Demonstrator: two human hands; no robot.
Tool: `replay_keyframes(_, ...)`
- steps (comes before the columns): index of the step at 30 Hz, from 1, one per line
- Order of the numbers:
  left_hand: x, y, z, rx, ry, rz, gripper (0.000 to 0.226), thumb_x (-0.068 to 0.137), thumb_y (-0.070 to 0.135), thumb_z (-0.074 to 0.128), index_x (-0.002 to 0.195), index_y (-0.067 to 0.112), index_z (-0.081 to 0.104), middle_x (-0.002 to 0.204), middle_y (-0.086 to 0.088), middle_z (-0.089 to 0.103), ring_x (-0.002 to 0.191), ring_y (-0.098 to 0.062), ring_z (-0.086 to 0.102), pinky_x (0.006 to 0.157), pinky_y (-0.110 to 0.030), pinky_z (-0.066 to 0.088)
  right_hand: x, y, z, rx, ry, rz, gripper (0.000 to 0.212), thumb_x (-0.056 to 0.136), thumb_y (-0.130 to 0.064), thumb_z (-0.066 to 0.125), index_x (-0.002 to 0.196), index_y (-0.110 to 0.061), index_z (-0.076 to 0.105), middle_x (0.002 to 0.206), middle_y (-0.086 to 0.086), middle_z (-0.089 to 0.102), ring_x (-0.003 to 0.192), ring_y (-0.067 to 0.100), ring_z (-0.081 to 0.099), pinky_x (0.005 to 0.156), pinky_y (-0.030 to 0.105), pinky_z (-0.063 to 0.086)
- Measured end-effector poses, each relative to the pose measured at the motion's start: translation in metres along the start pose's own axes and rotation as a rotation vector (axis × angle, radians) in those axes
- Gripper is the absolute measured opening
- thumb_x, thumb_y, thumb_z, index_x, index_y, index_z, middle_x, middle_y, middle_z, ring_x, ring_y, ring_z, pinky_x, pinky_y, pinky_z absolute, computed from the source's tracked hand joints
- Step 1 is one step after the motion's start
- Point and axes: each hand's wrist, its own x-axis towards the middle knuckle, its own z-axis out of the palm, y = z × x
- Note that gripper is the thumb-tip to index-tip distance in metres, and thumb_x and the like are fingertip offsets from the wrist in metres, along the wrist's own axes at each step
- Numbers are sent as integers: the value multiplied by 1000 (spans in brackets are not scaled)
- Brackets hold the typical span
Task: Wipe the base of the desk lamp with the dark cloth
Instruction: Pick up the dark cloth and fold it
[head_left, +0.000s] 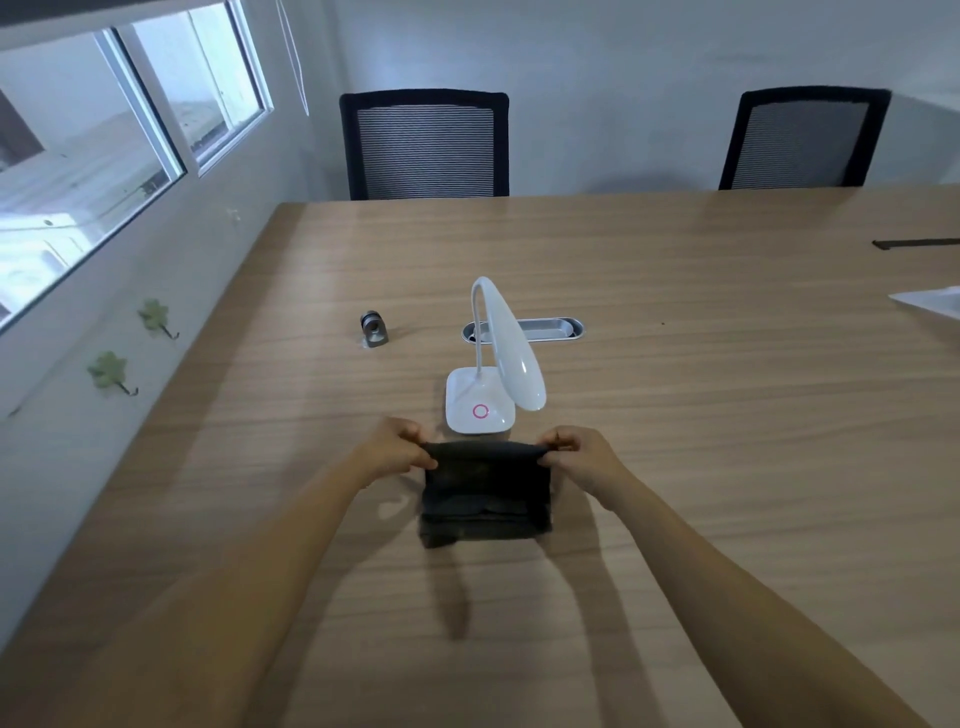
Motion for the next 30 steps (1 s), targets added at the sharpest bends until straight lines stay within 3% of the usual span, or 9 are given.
replay_keyframes(6,-12,-17,4,361,-160,125,19,64,0,74,76,14,78,58,10,62,58,-4,55,63,-20,45,-14,30,-11,-414,-166,-162,29,67,10,67,90,-5,78,83,-3,60,91,21,61,88,33,50)
replay_keyframes(9,-15,-16,7,534,-273,103,26,67,3,66,84,18,80,60,16,63,58,0,56,55,-8,44,-16,33,-13,-745,-313,-245,29,70,-7,68,95,-17,78,80,-14,55,93,12,60,90,25,47)
replay_keyframes(12,-10,-14,8,483,-143,105,22,73,3,61,86,10,77,75,3,70,73,-10,62,65,-13,47,-14,30,-10,-564,-155,-199,16,73,-12,65,82,-15,78,74,-16,59,82,9,59,79,24,46)
replay_keyframes(14,-7,-15,11,445,-3,122,18,79,12,63,93,9,73,93,-6,71,91,-21,65,78,-23,48,-9,31,-5,-527,-7,-201,13,79,-15,64,87,-14,74,90,-4,65,91,16,59,83,27,49)
replay_keyframes(17,-7,-17,20,552,3,105,37,82,36,66,114,18,67,112,-4,64,108,-22,61,92,-28,45,-4,32,3,-599,-84,-106,37,83,-20,64,119,-14,62,121,8,60,111,23,57,96,30,47)
replay_keyframes(19,-7,-20,27,636,-12,125,36,81,39,67,109,17,70,106,-4,67,102,-22,62,86,-28,46,-2,31,7,-682,-147,-64,45,81,-20,65,126,-17,59,125,8,59,115,26,55,101,35,47)
replay_keyframes(21,-8,-19,32,594,11,119,27,77,34,71,93,12,73,90,-5,66,87,-19,60,73,-26,46,-2,26,8,-730,-170,-61,23,76,-17,63,97,-24,71,103,7,65,103,27,59,91,38,52)
replay_keyframes(23,-6,-15,31,497,-9,89,14,75,27,74,76,14,68,80,-3,61,79,-16,55,66,-23,42,-1,19,7,-761,-194,-37,15,72,-16,61,61,-26,61,77,4,63,85,24,60,74,36,52)
replay_keyframes(30,-10,1,7,-76,-189,-160,23,82,12,68,69,12,49,72,-6,53,67,-18,53,67,-28,49,-5,-9,-3,-95,-176,170,25,76,-10,55,52,-15,52,68,3,47,64,14,41,57,25,32)
